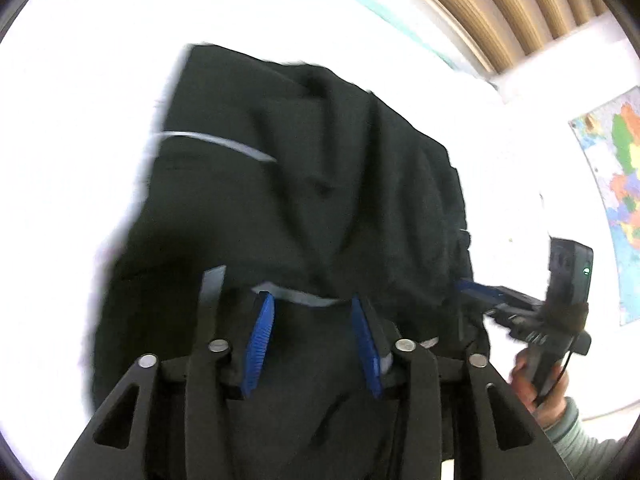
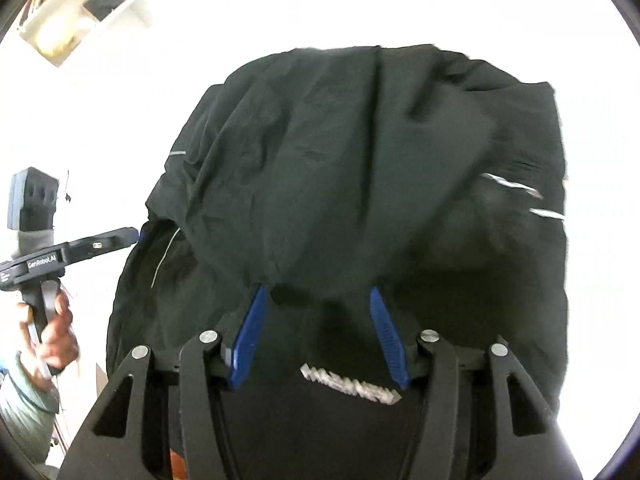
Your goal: Fold large clothes
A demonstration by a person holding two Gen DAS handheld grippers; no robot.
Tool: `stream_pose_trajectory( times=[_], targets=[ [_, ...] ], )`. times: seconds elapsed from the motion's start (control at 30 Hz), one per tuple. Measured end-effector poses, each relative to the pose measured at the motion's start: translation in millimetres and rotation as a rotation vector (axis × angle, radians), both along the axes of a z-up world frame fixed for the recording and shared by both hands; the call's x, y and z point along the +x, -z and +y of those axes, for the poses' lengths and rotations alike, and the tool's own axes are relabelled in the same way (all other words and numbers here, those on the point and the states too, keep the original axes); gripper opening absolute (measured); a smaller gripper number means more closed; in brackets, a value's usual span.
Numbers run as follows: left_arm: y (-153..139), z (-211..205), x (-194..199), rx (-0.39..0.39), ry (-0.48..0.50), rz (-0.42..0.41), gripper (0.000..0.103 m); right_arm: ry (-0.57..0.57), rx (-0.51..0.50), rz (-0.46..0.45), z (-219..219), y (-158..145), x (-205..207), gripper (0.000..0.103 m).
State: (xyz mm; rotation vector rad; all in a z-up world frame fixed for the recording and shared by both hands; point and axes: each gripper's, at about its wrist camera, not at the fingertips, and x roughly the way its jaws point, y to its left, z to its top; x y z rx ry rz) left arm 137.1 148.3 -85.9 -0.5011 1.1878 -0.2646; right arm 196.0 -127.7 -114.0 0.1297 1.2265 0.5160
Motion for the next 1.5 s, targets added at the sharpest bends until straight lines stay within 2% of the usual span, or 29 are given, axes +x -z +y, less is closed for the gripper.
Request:
stream_pose_trajectory(
  times=[0.07,0.17,0.23,0.33,0.43,0.6,0.73,0.77,0.8,0.83,0.93,1.0,1.07,1.13,1.17,1.2,1.27,1.43,1.5],
  targets=[
    [-2.7,38.5,-27.9,0.05,-0.078,0.025,0.056,0.042,0.008,0.0,-25.6,-4.9,-13.4,0.058],
    [8.3,81.9,-59.6,0.079,-0.18,0.091,0.057,0.11,-0.036,0.012,-70.6,7.7,-27.8,0.058],
    [19.5,103.5,-79.1,0.056,-0.227,0.151,0.057,0.158,-0.068,0.038,-95.7,11.9,-38.5,0.059],
    [33.1,123.9,-102.6,-0.015,-0.223,0.197,0.057,0.22,-0.091,0.073,-139.1,18.6,-55.5,0.059],
    [55.1,115.7,-105.7,-0.112,-0.201,0.245,0.057,0.259,-0.123,0.112,-171.7,26.3,-72.7,0.059],
    [74.6,97.2,-94.6,-0.072,-0.201,0.297,0.057,0.298,-0.137,0.196,-200.2,56.9,-94.6,0.059],
    [81.9,78.5,-86.9,-0.01,-0.149,0.314,0.057,0.322,-0.125,0.254,-210.8,80.5,-103.8,0.058],
    [82.4,75.3,-84.3,0.009,-0.131,0.314,0.057,0.325,-0.113,0.259,-213.1,82.8,-105.1,0.055],
    [80.5,71.4,-83.0,0.023,-0.113,0.309,0.055,0.328,-0.094,0.261,-212.9,84.9,-105.9,0.043],
    [77.4,64.3,-80.6,0.023,-0.087,0.299,0.055,0.32,-0.059,0.268,-211.3,84.9,-105.7,0.036],
    [56.3,40.1,-76.2,-0.073,-0.011,0.235,0.053,0.265,0.007,0.245,-196.7,65.6,-104.9,0.034],
    [33.5,32.6,-79.7,-0.195,0.017,0.155,0.053,0.204,0.042,0.198,-183.5,45.7,-106.0,0.034],
    [26.1,30.6,-78.2,-0.329,-0.008,0.1,0.053,0.16,0.063,0.169,-172.6,34.0,-105.6,0.034],
    [34.2,33.3,-77.1,-0.436,-0.046,0.096,0.053,0.145,0.072,0.171,-166.4,36.4,-102.6,0.034],
    [42.1,33.2,-76.2,-0.437,-0.06,0.12,0.053,0.145,0.07,0.18,-166.7,40.2,-102.1,0.034],
    [49.3,29.7,-75.9,-0.407,-0.064,0.15,0.053,0.15,0.06,0.199,-164.8,49.0,-102.0,0.034],
    [59.6,17.5,-78.7,-0.31,-0.03,0.199,0.053,0.161,0.053,0.224,-163.3,61.1,-104.2,0.034],
    [59.6,1.0,-96.9,-0.222,0.021,0.256,0.053,0.184,0.009,0.275,-171.6,74.0,-121.9,0.035],
    [57.9,-3.3,-99.2,-0.163,0.03,0.289,0.053,0.168,-0.008,0.307,-180.1,70.7,-133.6,0.04]
  ],
)
